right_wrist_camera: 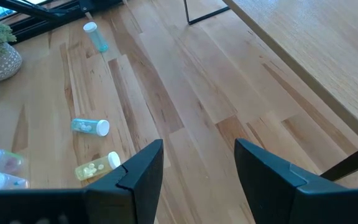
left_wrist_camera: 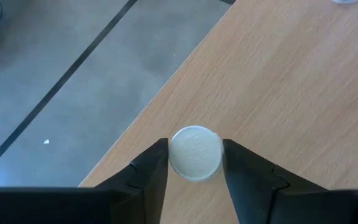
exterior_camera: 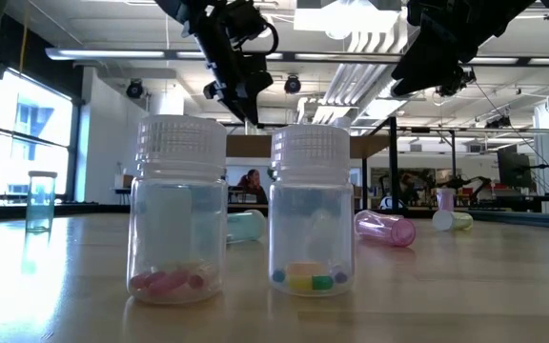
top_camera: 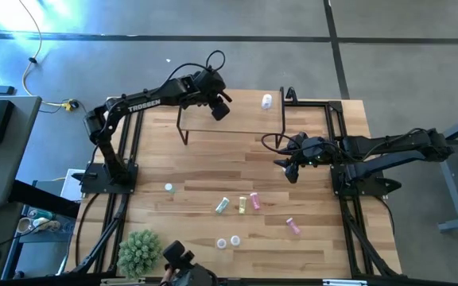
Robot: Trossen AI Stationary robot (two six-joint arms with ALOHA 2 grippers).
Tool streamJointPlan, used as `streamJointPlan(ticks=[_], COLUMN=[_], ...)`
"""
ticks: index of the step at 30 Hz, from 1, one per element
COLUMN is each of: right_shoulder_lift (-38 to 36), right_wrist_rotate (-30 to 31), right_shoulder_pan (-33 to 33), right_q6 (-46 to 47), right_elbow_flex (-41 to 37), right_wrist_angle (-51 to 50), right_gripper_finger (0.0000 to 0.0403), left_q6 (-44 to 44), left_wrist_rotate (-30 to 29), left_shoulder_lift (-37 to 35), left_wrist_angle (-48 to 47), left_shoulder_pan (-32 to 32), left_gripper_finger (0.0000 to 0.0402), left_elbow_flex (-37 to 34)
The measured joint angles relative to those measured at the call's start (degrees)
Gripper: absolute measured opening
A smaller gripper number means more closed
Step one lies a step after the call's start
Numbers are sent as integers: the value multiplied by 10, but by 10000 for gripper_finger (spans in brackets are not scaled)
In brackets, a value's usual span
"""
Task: Pick and place medicine bottles onto shelf by color
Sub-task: Put the top left yellow pill bottle on the shelf, then put the top pink pill bottle on the shelf
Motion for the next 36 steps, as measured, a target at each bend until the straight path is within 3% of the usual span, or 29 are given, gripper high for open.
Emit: streamJointPlan(ticks=[12, 25, 36], right_shoulder_lift=[0, 0, 0], right_wrist_rotate=[0, 0, -8], right_shoulder_pan=[0, 0, 2], right_q6=[0, 2, 37], right_elbow_flex=[0, 0, 0], right_wrist_angle=[0, -4, -35], right_gripper_finger=[188, 188, 188], left_q6=[-4, -5, 6], left_wrist_rotate=[-1, 8, 29], left_shoulder_lift=[0, -10, -19], left_wrist_angle=[9, -118, -141], left_shoulder_pan=[-4, -18, -62], left_gripper_finger=[185, 186, 186], left_elbow_flex=[7, 117, 131])
